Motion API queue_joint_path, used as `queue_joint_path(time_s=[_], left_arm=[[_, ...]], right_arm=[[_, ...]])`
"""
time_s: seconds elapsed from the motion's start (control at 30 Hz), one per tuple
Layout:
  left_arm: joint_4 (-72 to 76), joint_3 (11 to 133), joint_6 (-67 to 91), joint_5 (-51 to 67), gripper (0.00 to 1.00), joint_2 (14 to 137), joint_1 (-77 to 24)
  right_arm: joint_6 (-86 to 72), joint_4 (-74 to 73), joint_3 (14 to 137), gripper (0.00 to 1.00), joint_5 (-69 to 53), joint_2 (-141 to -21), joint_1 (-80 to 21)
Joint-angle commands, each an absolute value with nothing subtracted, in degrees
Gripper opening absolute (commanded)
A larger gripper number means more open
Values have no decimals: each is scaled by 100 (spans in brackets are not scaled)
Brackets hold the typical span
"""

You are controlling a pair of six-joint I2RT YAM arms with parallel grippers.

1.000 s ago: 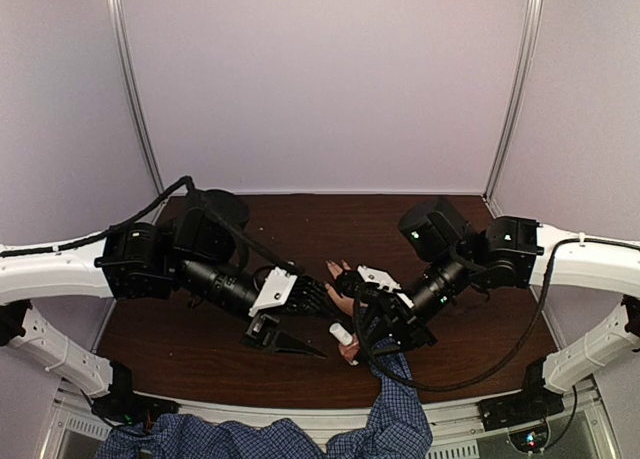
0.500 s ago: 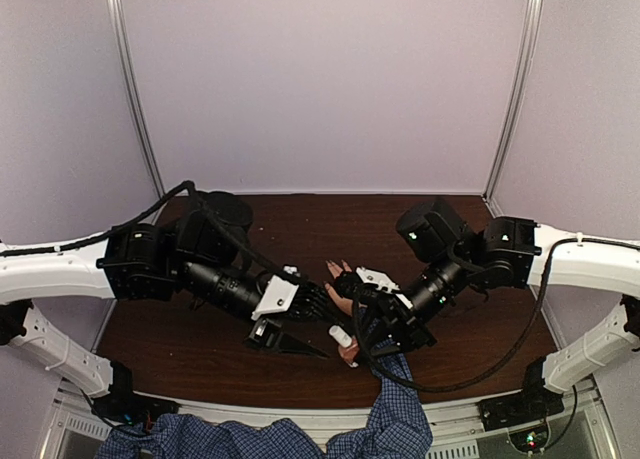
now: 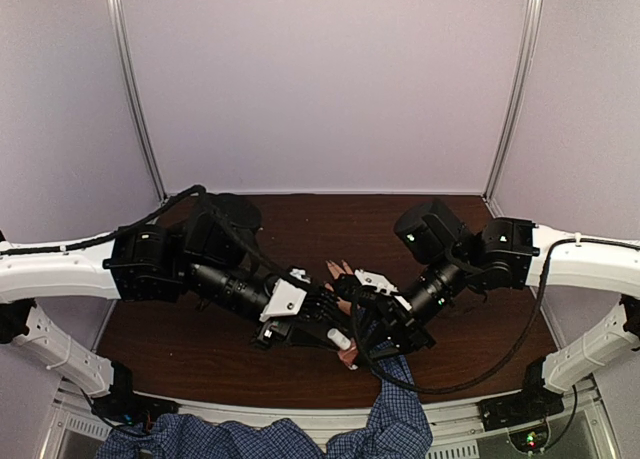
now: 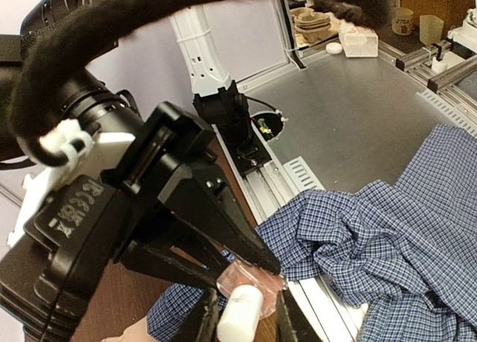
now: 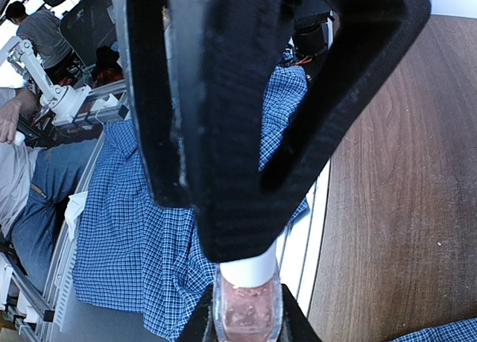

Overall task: Paint the nails
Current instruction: Unscrew the cap of the nail polish bottle.

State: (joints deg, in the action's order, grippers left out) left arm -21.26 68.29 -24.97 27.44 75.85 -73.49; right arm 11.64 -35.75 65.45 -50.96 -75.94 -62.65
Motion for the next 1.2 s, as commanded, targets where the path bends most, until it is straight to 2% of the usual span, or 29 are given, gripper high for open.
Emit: queue_joint_path(time_s=[0.0,0.27,0.97,1.17], left_arm=[[-2287,6894,-2512,2798,25,7521,-7398],[-2294,6796,-2479,2886,19,7415,-7400],[-2408,6706,-2501,3028,17,7331,-7400],[-2316,6763,-2551,2554,43,7202,-7402]], right_arm=[[1141,-3430,6732,0,-5154,-7466,-6246],[1062,-3314,6689,0,-5090,-7350,-6240],[1034,-3235,6575,0,-5005,-7163,-6091],[1063,-3262,6584,0,-5243,-7357,-6091]])
